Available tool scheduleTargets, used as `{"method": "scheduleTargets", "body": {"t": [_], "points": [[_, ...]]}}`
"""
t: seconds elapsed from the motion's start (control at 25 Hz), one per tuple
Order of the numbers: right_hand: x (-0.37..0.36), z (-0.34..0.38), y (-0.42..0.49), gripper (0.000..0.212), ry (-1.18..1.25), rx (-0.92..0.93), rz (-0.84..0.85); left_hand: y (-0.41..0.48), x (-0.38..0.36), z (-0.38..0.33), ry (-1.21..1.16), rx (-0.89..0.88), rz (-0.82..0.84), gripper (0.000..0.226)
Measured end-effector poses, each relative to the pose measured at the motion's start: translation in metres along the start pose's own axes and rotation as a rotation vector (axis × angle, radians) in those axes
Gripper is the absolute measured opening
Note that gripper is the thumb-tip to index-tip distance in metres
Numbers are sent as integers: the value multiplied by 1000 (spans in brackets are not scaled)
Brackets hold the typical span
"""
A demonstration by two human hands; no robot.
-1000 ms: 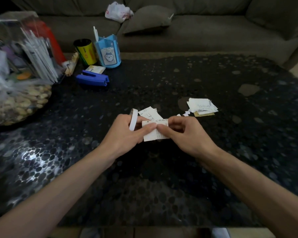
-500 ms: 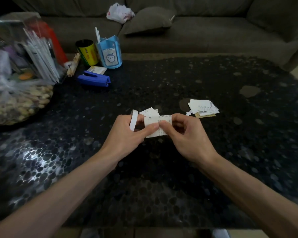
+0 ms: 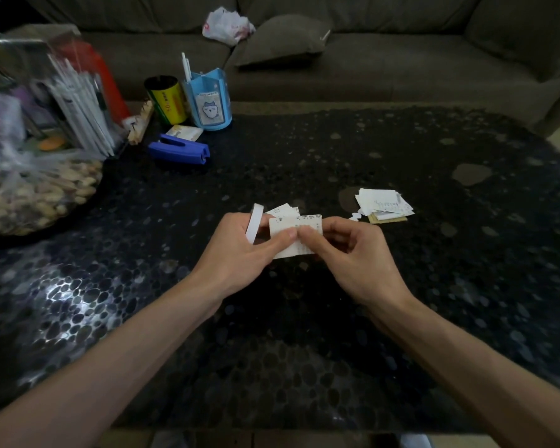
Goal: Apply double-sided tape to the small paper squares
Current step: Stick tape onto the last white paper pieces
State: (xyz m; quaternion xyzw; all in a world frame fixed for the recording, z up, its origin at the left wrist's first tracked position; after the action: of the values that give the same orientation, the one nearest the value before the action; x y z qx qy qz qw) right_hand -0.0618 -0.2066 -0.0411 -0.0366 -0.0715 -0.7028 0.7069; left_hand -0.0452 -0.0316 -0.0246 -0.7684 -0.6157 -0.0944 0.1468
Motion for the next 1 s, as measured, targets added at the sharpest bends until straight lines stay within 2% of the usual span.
{"method": "scheduleTargets", "body": {"t": [0.12, 0.44, 0.64, 0.76, 0.84, 1.0], "points": [[0, -1, 3, 15, 10, -26, 31, 1, 1, 1, -3, 9, -11, 7], [-1, -4, 2, 16, 14, -60, 6, 3, 2, 4, 27, -7, -44, 14], [1, -2, 3, 19, 22, -19, -31, 3, -1, 5, 45, -24, -5, 8], [3, -3, 4, 10, 14, -30, -16, 4, -2, 6, 105, -33, 34, 12], [4, -2, 6, 10, -34, -30, -14, 2, -5, 8, 79, -1, 58, 15], [2, -3, 4, 11, 18, -83, 6, 3, 1, 10, -7, 60, -21, 12]]}}
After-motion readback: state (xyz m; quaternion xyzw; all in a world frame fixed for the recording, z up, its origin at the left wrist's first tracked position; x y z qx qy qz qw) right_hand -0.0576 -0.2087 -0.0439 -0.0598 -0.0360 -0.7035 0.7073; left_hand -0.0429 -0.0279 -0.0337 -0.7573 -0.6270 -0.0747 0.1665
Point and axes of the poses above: each hand's wrist, its own y-axis towards the middle knuckle, its own x-axis out of the back of the hand, z = x × y, the point moved 5 cm from there along y, towards the middle knuckle, and after that the axes turned 3 degrees about y, right-handed, at the moved point
